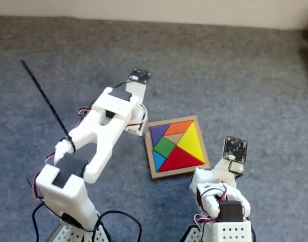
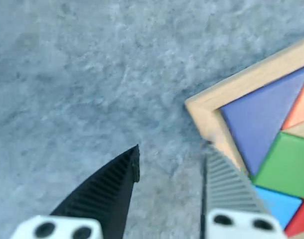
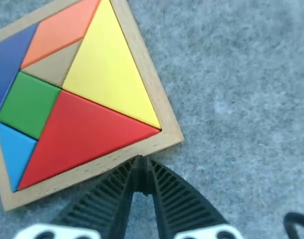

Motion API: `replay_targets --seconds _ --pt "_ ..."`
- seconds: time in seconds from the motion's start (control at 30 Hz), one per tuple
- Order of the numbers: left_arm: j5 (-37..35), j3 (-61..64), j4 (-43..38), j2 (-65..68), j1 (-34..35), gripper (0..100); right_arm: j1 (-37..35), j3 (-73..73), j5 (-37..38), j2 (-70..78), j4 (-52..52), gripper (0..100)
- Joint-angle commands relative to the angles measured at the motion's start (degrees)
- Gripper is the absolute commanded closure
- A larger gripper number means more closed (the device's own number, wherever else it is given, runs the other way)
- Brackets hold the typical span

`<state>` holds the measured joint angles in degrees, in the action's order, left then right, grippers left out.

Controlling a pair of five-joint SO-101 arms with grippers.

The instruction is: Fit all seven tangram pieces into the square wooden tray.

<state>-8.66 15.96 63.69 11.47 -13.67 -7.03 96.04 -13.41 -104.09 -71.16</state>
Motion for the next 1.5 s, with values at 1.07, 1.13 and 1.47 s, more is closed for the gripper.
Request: replay_targets --seconds 1.07,1.13,1.47 --pt "0.2 47.0 -23.2 -69.1 3.8 99 0.7 7.3 0.3 -1.0 -0.3 99.2" --pt "0.2 48.0 -23.2 -71.3 3.8 99 0.7 7.3 0.3 -1.0 -0.3 99.2" --pt "0.2 54.2 -23.2 -84.4 3.7 99 0.7 7.3 0.3 -1.0 -0.3 99.2"
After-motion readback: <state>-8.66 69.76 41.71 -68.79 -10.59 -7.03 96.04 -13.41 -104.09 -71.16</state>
